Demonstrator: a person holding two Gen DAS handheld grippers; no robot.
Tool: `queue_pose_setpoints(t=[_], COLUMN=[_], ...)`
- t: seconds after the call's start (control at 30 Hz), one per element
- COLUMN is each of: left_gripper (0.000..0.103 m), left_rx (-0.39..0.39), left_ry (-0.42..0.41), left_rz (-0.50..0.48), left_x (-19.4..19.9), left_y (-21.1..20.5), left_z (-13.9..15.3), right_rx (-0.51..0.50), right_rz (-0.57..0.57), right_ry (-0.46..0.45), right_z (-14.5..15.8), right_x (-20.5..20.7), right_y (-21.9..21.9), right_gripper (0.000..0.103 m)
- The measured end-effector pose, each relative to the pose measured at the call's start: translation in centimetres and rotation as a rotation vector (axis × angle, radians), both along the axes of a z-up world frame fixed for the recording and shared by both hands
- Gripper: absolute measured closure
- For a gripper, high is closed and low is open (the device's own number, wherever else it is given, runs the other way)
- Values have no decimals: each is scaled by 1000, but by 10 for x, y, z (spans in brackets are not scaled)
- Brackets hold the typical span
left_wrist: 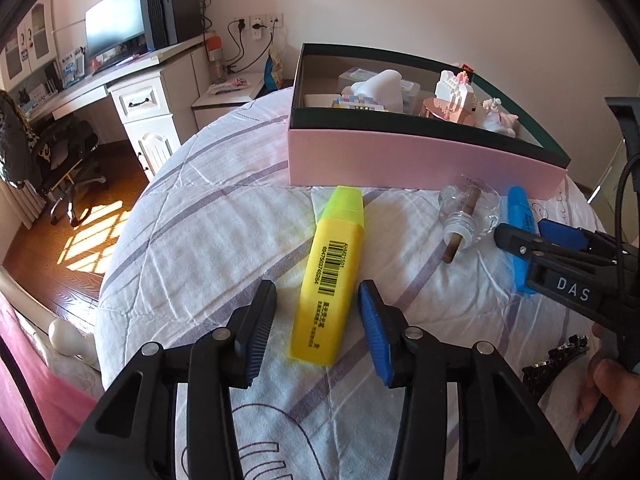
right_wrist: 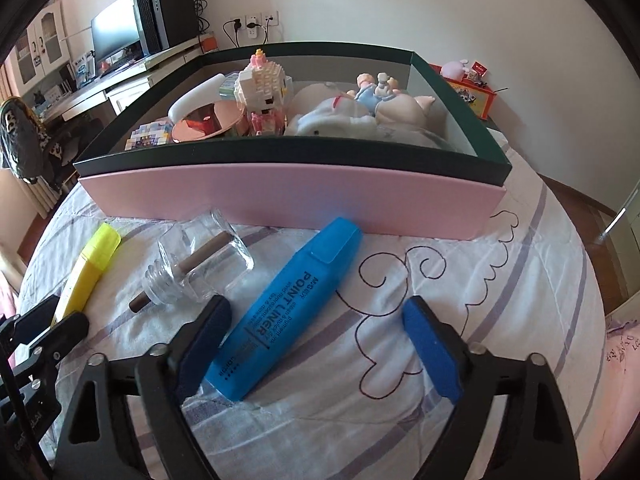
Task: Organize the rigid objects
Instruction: 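Grasp the yellow highlighter with left gripper while right grasps the blue highlighter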
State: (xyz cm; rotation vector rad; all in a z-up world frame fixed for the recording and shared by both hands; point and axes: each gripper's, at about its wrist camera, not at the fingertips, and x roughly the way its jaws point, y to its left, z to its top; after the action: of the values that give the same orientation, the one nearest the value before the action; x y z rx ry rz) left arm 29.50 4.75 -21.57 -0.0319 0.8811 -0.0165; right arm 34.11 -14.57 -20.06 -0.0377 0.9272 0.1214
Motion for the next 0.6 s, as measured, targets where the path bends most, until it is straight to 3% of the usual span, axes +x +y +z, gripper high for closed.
queue_pose_setpoints(t=[0.03, 0.1, 0.2, 0.37, 0.6], left_gripper=[61, 76, 77, 77, 79], left_rx=[17, 20, 15, -18, -44], left_ry=[-5, -18, -31, -59, -172], left_rz=[-3, -24, -28, -20, -43], left_x=[0, -2, -7, -22, -61], left_y=[-3, -6, -5, -4, -16], left_z=[-1, -1, 1, 10, 56], right_rx=[1, 16, 37, 131, 237], right_rz=[5, 23, 38, 59, 102], right_ry=[-1, -5, -17, -33, -192], right_z=[0, 1, 3, 6, 45], right_x=[0, 1, -3, -21, -76], right_y=[-3, -7, -14, -23, -19], right_gripper=[43, 55, 75, 76, 76])
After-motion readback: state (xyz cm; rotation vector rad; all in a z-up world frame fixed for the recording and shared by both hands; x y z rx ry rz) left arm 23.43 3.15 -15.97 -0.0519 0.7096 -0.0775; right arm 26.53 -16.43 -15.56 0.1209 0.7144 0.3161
